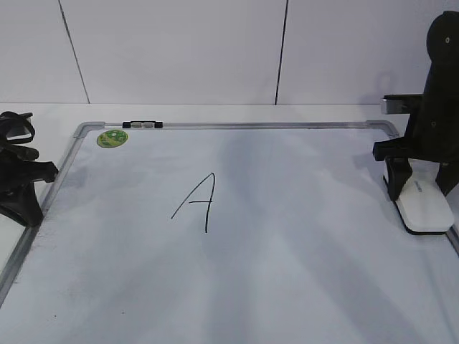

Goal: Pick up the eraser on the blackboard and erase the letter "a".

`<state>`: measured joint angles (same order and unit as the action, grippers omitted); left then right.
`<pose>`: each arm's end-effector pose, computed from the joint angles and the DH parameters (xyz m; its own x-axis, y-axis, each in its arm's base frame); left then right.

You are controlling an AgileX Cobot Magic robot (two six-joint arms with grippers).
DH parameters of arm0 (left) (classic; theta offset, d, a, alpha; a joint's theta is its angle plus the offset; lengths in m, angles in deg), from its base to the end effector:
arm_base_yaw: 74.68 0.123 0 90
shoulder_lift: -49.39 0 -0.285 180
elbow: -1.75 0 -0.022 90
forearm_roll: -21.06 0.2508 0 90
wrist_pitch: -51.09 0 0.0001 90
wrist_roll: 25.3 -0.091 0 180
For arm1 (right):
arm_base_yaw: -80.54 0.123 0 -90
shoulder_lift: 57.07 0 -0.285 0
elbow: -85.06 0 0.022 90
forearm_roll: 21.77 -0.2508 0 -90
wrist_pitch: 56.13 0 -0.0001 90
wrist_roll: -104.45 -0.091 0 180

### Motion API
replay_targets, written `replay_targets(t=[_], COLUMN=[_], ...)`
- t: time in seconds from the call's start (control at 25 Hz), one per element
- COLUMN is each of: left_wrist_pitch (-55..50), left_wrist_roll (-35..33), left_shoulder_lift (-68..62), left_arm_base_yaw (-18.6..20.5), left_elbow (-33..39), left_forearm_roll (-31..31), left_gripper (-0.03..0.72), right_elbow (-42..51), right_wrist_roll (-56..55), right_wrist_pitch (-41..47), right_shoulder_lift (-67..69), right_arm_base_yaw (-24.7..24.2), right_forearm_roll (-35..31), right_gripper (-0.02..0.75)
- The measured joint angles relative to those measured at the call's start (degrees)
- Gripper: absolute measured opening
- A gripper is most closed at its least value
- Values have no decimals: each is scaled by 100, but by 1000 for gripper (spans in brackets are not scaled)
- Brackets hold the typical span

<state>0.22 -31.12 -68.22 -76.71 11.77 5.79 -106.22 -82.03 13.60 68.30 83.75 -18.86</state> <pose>0.3471 -0.0309 0.1508 -0.9990 -0.0322 -0.0296 -0.0254 0.9781 -0.2066 0.3964 0.0179 0.1824 -0.9973 0.0395 0.0614 0.0362 0.9979 -0.0536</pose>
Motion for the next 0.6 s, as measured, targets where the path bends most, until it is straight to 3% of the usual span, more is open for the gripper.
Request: replay_targets(t=[0.6], left_wrist_pitch=[10], left_wrist_roll=[0], left_shoulder_lift=[0], left_arm_base_yaw=[0], left_elbow=[0], left_forearm_roll=[-31], left_gripper=[17], right_elbow=[-10], right_wrist_roll=[184], right_wrist_pitch=[0], right_shoulder_lift=[37], right_arm_base_yaw=[-9], right_forearm_roll=[-30], right_gripper=[644])
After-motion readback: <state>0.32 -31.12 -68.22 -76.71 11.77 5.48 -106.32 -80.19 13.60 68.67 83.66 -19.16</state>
